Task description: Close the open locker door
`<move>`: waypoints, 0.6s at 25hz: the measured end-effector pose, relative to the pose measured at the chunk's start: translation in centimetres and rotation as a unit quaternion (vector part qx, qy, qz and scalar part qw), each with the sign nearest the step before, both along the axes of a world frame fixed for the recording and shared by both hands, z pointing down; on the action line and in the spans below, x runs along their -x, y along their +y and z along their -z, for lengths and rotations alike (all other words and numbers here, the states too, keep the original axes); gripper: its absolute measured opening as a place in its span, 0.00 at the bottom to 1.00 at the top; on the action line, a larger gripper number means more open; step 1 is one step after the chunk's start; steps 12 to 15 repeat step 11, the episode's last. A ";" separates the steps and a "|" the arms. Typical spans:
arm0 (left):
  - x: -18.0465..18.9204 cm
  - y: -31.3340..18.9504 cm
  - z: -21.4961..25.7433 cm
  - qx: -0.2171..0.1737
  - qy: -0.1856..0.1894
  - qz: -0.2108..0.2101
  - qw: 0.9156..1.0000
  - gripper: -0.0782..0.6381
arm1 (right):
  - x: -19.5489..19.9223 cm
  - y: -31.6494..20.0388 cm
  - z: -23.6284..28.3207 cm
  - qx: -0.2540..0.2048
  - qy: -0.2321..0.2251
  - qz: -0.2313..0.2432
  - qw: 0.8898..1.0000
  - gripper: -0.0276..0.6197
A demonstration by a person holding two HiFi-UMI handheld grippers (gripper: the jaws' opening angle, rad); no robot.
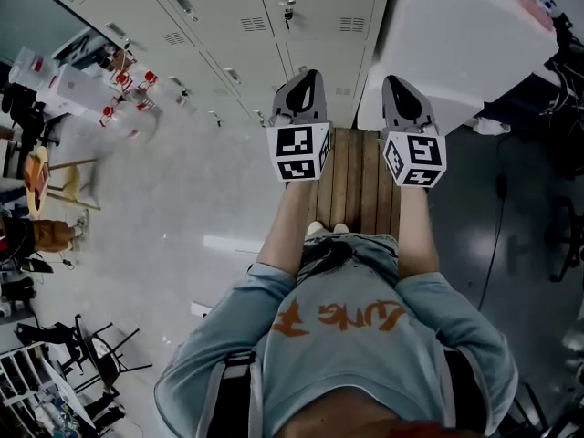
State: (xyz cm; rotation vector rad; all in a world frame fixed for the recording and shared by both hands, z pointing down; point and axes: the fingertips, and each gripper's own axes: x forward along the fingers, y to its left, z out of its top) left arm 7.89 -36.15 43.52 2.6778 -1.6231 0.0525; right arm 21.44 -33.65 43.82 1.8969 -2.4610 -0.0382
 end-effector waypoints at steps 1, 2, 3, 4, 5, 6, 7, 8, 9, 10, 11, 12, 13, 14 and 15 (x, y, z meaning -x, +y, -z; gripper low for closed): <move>-0.2 0.3 0.1 -0.002 0.000 0.000 1.000 0.13 | -0.3 0.2 0.1 -0.001 0.000 0.000 1.000 0.09; -0.2 0.5 0.1 -0.003 0.001 0.002 1.000 0.13 | -0.4 0.4 0.2 -0.003 0.000 0.001 1.000 0.09; -0.1 0.5 0.1 -0.004 0.002 0.004 1.000 0.13 | -0.5 0.4 0.3 -0.005 0.001 0.001 1.000 0.09; 0.0 0.5 0.1 -0.004 0.003 0.006 1.000 0.13 | -0.5 0.4 0.5 -0.008 0.002 0.003 1.000 0.09; 0.1 0.4 0.1 -0.004 0.004 0.009 1.000 0.13 | -0.4 0.3 0.6 -0.010 0.003 0.006 1.000 0.09; 0.2 0.4 0.0 -0.003 0.005 0.011 1.000 0.13 | -0.3 0.3 0.6 -0.011 0.003 0.008 1.000 0.09; 0.2 0.4 -0.1 -0.002 0.004 0.012 1.000 0.13 | -0.3 0.2 0.6 -0.011 0.003 0.010 1.000 0.09; 0.2 0.4 -0.2 0.000 0.004 0.013 1.000 0.13 | -0.4 0.3 0.5 -0.010 0.003 0.012 1.000 0.09; 0.1 0.5 -0.3 0.001 0.004 0.014 1.000 0.13 | -0.5 0.3 0.5 -0.009 0.003 0.013 1.000 0.09; -0.1 0.5 -0.4 0.002 0.003 0.014 1.000 0.13 | -0.6 0.3 0.4 -0.008 0.003 0.014 1.000 0.09; -0.2 0.6 -0.5 0.003 0.003 0.014 1.000 0.13 | -0.8 0.3 0.4 -0.008 0.003 0.015 1.000 0.09; -0.2 0.6 -0.5 0.003 0.003 0.014 1.000 0.13 | -0.8 0.3 0.4 -0.008 0.003 0.015 1.000 0.09; -0.2 0.6 -0.5 0.003 0.003 0.014 1.000 0.13 | -0.8 0.3 0.4 -0.008 0.003 0.015 1.000 0.09; -0.2 0.6 -0.5 0.003 0.003 0.014 1.000 0.13 | -0.8 0.3 0.4 -0.008 0.003 0.015 1.000 0.09; -0.2 0.6 -0.5 0.003 0.003 0.014 1.000 0.13 | -0.8 0.3 0.4 -0.008 0.003 0.015 1.000 0.09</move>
